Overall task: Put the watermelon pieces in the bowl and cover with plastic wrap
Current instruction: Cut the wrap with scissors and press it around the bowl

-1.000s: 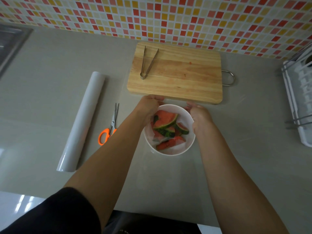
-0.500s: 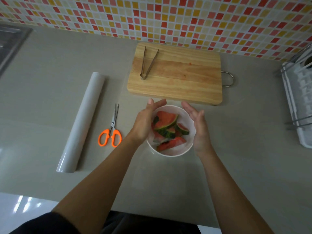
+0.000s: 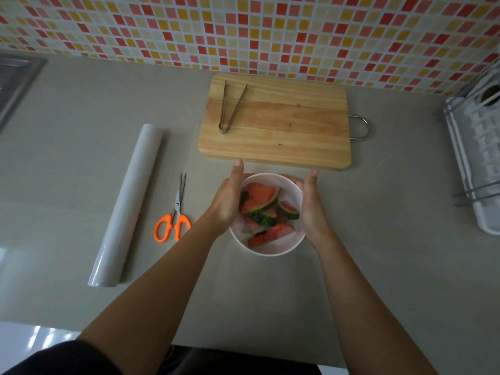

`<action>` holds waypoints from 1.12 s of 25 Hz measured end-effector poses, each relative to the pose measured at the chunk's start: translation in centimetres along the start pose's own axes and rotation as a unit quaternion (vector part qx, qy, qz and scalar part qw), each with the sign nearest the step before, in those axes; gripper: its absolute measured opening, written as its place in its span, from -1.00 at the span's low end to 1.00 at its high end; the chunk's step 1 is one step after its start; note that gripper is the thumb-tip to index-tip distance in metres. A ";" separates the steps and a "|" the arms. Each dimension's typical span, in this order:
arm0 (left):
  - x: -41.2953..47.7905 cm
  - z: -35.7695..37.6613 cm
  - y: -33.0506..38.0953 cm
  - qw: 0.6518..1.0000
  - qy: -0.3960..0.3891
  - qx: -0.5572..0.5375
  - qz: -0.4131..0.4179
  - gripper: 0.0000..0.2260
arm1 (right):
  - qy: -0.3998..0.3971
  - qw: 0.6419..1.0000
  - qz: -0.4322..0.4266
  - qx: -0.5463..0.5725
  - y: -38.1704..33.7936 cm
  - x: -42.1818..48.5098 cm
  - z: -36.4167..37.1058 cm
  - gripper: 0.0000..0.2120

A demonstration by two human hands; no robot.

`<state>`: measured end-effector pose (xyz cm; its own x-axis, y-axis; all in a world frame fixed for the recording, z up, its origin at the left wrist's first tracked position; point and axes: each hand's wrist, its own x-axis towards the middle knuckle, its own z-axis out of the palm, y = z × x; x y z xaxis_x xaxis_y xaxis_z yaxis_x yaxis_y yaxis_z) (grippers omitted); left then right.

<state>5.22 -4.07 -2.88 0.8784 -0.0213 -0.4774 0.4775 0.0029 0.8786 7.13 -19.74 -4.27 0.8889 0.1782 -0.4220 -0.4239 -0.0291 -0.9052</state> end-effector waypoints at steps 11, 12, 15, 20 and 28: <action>-1.4 0.6 -1.3 0.984 0.163 0.065 0.007 -0.36 | -0.073 0.962 -0.140 -0.223 -1.8 1.2 -1.8 -0.35; -1.9 1.3 -1.8 0.979 0.193 0.067 0.011 -0.38 | -0.107 0.961 -0.116 -0.226 -2.0 1.7 -1.6 -0.38; -3.1 2.8 -2.6 0.957 0.272 0.083 0.058 -0.50 | -0.174 0.967 -0.021 -0.184 -2.3 2.8 -0.9 -0.41; -3.0 3.2 -2.9 0.937 0.326 0.097 0.074 -0.53 | -0.112 0.975 0.068 -0.179 -2.5 3.3 -0.2 -0.27; -3.3 3.5 -3.1 0.922 0.383 0.054 0.015 -0.54 | 0.010 0.936 0.083 -0.342 -3.4 2.8 1.3 -0.18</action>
<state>0.79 -7.53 -4.04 0.6652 0.6900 -0.2854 0.4848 -0.1084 0.8679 10.82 -17.86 -2.25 0.8269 0.0962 -0.5540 -0.3523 -0.6792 -0.6438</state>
